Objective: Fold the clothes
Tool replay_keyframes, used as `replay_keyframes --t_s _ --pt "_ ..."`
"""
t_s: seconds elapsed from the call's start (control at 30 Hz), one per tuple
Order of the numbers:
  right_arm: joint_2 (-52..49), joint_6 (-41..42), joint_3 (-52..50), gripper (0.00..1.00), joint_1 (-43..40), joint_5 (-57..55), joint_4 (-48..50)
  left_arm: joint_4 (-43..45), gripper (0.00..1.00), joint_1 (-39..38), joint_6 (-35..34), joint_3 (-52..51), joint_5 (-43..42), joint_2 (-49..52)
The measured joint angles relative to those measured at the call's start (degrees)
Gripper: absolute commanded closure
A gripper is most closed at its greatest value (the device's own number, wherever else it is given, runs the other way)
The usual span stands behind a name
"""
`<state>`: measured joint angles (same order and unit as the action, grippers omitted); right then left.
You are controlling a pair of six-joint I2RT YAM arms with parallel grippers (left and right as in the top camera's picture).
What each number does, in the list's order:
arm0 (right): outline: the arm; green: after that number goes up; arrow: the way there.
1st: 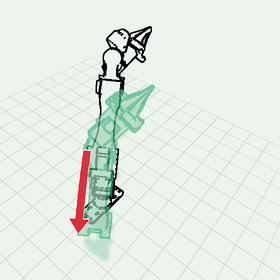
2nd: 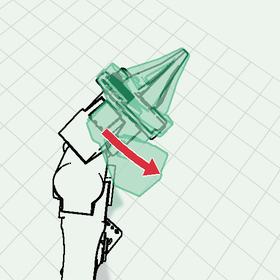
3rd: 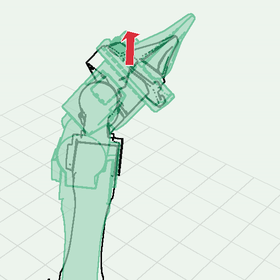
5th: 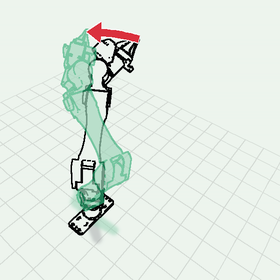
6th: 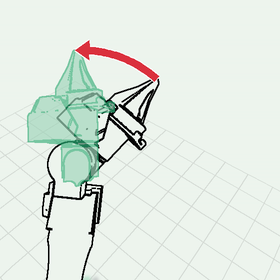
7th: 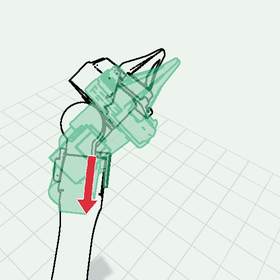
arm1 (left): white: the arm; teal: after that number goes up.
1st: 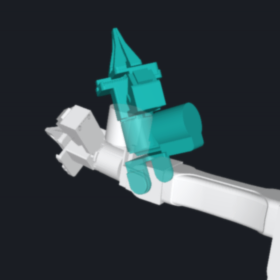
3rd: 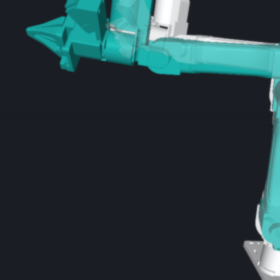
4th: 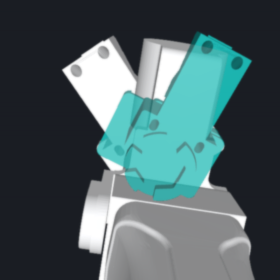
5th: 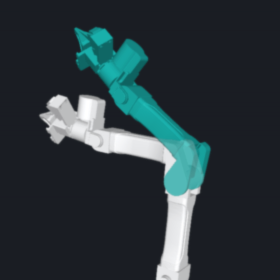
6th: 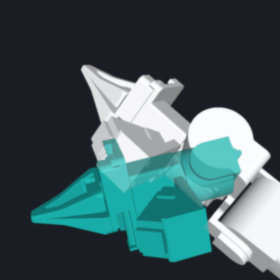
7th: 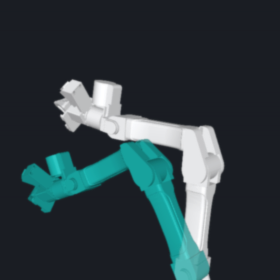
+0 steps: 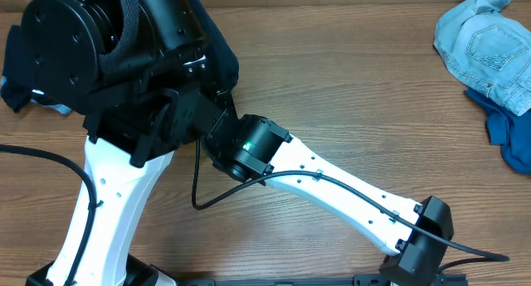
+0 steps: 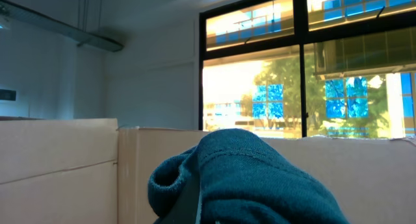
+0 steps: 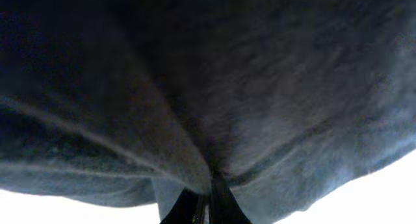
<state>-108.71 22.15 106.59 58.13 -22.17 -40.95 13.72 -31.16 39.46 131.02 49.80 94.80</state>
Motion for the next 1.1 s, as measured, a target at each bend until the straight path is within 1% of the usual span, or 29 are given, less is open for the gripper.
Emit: replay_keyframes --t_s 0.07,0.13,0.2,0.27,0.33,0.37,0.4,0.43,0.53,0.6,0.93,1.07,1.1 --pt "0.0 -1.03 0.0 0.94 0.04 1.51 0.61 0.0 0.96 0.0 0.09 0.0 0.0 0.0" --pt "0.0 -1.55 0.0 0.9 0.09 3.08 1.09 0.0 0.96 0.0 0.13 0.0 0.0 0.0" --pt "0.0 -1.92 0.0 0.81 0.09 4.87 1.77 0.0 0.96 0.0 0.13 0.0 0.0 0.0" --pt "0.0 -2.62 0.0 0.65 0.11 6.69 2.82 0.0 0.96 0.0 0.13 0.0 0.0 0.0" --pt "0.0 -2.82 0.0 0.57 0.09 8.24 3.61 0.02 0.96 0.0 0.13 0.0 0.0 0.0" --pt "0.0 -2.91 0.0 0.49 0.11 9.01 4.07 0.02 0.96 0.0 0.13 0.0 0.0 0.0" --pt "0.0 -2.82 0.0 0.43 0.11 9.77 4.33 0.02 0.96 0.0 0.13 0.0 0.0 0.0" --pt "0.0 -2.8 0.0 0.4 0.11 10.56 4.66 0.0 0.96 0.0 0.13 0.0 0.02 0.0" --pt "0.0 -2.49 -0.02 0.35 0.15 12.9 6.08 0.02 0.96 0.0 0.13 0.0 0.07 0.0" --pt "0.0 -2.58 -0.02 0.34 0.42 14.25 6.99 0.02 0.96 0.0 0.13 0.0 0.17 0.0" --pt "0.0 -0.48 -0.02 0.34 3.1 16.04 9.27 0.02 0.96 0.0 0.13 0.0 0.17 0.0" --pt "0.0 0.13 -0.02 0.33 3.54 15.87 9.35 0.02 0.96 0.0 0.13 0.0 0.17 0.0" --pt "0.0 0.33 -0.02 0.34 3.52 15.37 9.35 0.02 0.96 0.0 0.13 0.0 0.17 0.0"
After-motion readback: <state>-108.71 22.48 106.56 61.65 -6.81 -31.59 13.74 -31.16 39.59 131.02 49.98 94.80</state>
